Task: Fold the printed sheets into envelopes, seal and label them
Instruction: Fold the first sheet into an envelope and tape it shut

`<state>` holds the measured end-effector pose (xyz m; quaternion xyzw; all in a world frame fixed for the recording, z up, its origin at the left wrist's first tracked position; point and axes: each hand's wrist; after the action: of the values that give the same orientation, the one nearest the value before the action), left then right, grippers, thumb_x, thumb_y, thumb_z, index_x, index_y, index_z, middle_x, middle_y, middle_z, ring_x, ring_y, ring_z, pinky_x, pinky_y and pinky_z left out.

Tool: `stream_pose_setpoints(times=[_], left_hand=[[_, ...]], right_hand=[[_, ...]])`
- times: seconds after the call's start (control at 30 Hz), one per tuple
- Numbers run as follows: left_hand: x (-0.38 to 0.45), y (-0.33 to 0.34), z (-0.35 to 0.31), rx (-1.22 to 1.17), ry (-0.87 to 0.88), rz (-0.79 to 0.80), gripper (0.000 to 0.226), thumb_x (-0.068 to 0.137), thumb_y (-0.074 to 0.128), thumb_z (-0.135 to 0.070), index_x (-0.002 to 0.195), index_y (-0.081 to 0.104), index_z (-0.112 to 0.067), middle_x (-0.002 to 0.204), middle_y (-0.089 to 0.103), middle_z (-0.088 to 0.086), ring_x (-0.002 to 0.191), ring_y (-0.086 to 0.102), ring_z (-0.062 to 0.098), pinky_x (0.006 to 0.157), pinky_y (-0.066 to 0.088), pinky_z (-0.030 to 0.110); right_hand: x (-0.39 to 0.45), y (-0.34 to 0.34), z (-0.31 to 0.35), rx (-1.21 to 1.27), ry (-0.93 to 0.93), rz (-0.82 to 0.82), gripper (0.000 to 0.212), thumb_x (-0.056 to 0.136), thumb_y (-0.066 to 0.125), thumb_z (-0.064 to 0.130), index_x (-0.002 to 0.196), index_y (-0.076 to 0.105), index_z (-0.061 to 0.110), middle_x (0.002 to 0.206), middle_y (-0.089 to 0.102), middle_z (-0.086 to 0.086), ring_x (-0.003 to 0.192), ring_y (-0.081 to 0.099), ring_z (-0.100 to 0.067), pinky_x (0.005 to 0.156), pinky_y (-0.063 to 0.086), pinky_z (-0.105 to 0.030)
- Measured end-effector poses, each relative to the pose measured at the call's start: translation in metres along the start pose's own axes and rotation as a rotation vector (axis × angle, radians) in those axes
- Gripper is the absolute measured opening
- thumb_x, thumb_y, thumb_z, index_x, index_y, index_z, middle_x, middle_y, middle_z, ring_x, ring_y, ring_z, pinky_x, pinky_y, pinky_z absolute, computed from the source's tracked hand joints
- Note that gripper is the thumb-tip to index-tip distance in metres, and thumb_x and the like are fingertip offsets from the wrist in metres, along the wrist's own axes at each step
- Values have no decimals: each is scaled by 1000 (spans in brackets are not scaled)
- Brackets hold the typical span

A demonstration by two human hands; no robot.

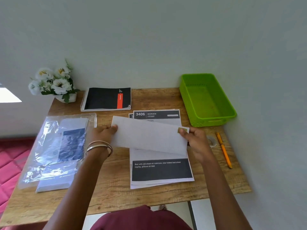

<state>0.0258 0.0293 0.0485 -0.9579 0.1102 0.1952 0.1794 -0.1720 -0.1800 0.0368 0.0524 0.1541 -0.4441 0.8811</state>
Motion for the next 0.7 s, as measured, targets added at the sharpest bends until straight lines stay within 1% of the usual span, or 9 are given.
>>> stream_pose_setpoints(times=[0.03, 0.1, 0.17, 0.23, 0.33, 0.4, 0.5, 0.6, 0.7], left_hand=[[3, 0, -5, -19, -15, 10, 28, 73, 73, -42, 86, 69, -17, 93, 68, 6, 83, 65, 30, 83, 52, 49], [4, 4, -20, -48, -30, 51, 28, 69, 76, -41, 84, 68, -19, 91, 67, 4, 83, 64, 30, 84, 52, 48], [-2, 14, -39, -125, -2, 121, 19, 74, 75, -31, 81, 64, -17, 89, 66, 5, 83, 64, 27, 84, 52, 44], [-7, 28, -58, -215, 4, 210, 13, 78, 72, -22, 82, 62, -15, 90, 66, 7, 84, 64, 27, 82, 52, 43], [-10, 52, -92, -309, -11, 301, 16, 75, 74, -17, 84, 64, -9, 94, 67, 13, 82, 64, 27, 72, 54, 40], [-11, 72, -114, -334, 22, 358, 14, 76, 73, -15, 84, 65, -8, 92, 66, 12, 77, 63, 25, 67, 55, 37], [-19, 104, -136, -326, 90, 432, 12, 81, 70, -22, 88, 66, -13, 90, 68, 8, 79, 64, 24, 75, 54, 38], [-29, 132, -139, -231, 131, 487, 15, 86, 64, -28, 96, 67, -17, 93, 71, 2, 79, 66, 18, 76, 50, 35], [-38, 156, -127, -183, 102, 544, 8, 89, 60, -25, 88, 63, -18, 93, 70, 2, 74, 65, 17, 70, 46, 31]], right_hand=[[-5, -4, 6, 4, -15, 1, 7, 86, 67, 10, 90, 72, 10, 84, 75, -2, 76, 71, -14, 60, 55, -24], [-11, -12, 15, 28, -37, -51, 7, 84, 68, 7, 82, 72, 13, 76, 75, 1, 70, 69, -14, 59, 54, -27], [-17, -23, 26, 68, -62, -111, 8, 82, 68, 5, 79, 72, 12, 72, 74, 2, 67, 67, -16, 58, 54, -28], [-24, -38, 41, 109, -92, -112, 5, 83, 68, 7, 83, 72, 9, 73, 74, 0, 65, 67, -16, 55, 53, -27], [-35, -67, 63, 92, -109, -51, 15, 85, 67, 12, 97, 70, 5, 83, 75, -9, 69, 69, -20, 55, 51, -29], [-36, -85, 74, 109, -160, -78, 16, 84, 66, 5, 99, 68, 6, 84, 75, -9, 70, 70, -19, 53, 53, -30], [-28, -102, 80, 196, -221, -245, 15, 81, 66, 0, 95, 67, 8, 78, 75, -3, 69, 71, -17, 53, 55, -28], [-11, -107, 76, 324, -206, -418, 14, 82, 68, 1, 95, 68, 6, 82, 73, -8, 75, 69, -21, 60, 59, -34], [16, -105, 68, 438, -148, -552, 17, 85, 66, 0, 101, 65, -1, 89, 70, -12, 84, 68, -27, 72, 58, -44]])
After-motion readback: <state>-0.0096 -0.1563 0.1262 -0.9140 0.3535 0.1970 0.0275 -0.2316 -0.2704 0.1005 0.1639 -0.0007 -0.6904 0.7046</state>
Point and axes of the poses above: each hand's wrist, its own x-axis towards the middle knuckle, its own y-axis out of the palm, z = x × y
